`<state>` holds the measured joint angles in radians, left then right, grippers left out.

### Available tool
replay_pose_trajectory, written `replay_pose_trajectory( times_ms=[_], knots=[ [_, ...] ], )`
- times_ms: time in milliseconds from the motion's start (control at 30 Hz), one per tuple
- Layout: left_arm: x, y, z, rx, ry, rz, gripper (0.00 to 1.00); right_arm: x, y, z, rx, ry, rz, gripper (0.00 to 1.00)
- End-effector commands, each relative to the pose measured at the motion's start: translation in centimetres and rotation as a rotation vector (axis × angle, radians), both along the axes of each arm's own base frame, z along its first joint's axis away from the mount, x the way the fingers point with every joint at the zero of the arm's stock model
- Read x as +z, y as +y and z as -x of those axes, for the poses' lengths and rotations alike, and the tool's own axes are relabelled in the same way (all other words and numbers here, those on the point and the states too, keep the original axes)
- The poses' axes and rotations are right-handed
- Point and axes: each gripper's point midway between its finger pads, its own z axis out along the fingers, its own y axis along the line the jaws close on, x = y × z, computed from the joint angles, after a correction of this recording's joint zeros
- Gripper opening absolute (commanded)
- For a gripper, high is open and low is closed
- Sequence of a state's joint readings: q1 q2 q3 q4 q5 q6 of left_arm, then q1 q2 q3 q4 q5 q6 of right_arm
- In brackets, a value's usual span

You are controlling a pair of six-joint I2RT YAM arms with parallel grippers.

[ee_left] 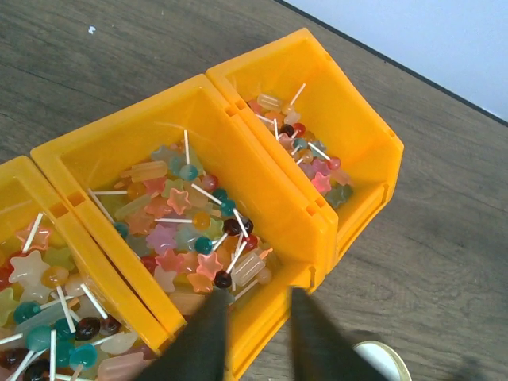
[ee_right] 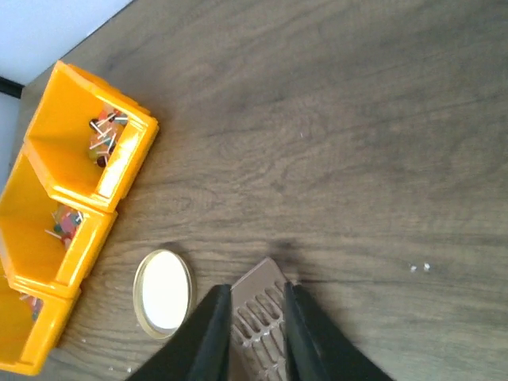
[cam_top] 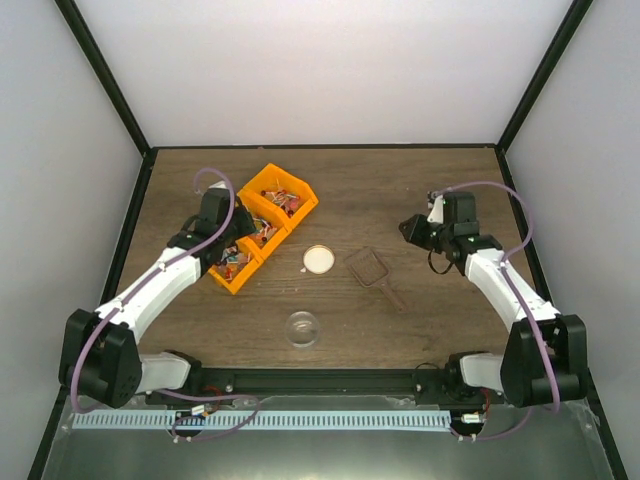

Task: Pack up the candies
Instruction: Move the storage box to the center of the board.

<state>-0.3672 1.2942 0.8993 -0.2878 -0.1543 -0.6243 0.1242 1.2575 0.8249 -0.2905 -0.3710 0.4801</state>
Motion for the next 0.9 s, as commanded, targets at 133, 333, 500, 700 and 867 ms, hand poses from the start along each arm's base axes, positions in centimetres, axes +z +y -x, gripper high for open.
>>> replay_pose_trajectory(
  times_ms=[133, 333, 500, 700, 867],
  knots=[
    [-1.1, 1.0, 0.6, 0.069, 0.047, -0.003, 0.38, -1.9, 1.0, 1.3, 0.038, 0.090, -0.018, 0.01],
    [-3.1, 2.9, -0.4, 0.246, 0.173, -0.064, 0.89, -2.1, 0.5, 1.3, 0.019, 0.088, 0.002, 0.61],
    [-5.9, 2.7, -1.8, 0.291, 0.276, -0.100, 0.74, -2.6, 0.2, 1.5, 0.014, 0.104, 0.023, 0.62],
    [-6.9, 3.2, -2.5, 0.372, 0.314, -0.114, 0.61, -3.0, -0.1, 1.6, 0.014, 0.111, 0.047, 0.59],
    [-6.5, 3.5, -2.7, 0.396, 0.315, -0.126, 0.76, -3.4, -0.2, 1.2, 0.011, 0.117, 0.062, 0.59]
  ],
)
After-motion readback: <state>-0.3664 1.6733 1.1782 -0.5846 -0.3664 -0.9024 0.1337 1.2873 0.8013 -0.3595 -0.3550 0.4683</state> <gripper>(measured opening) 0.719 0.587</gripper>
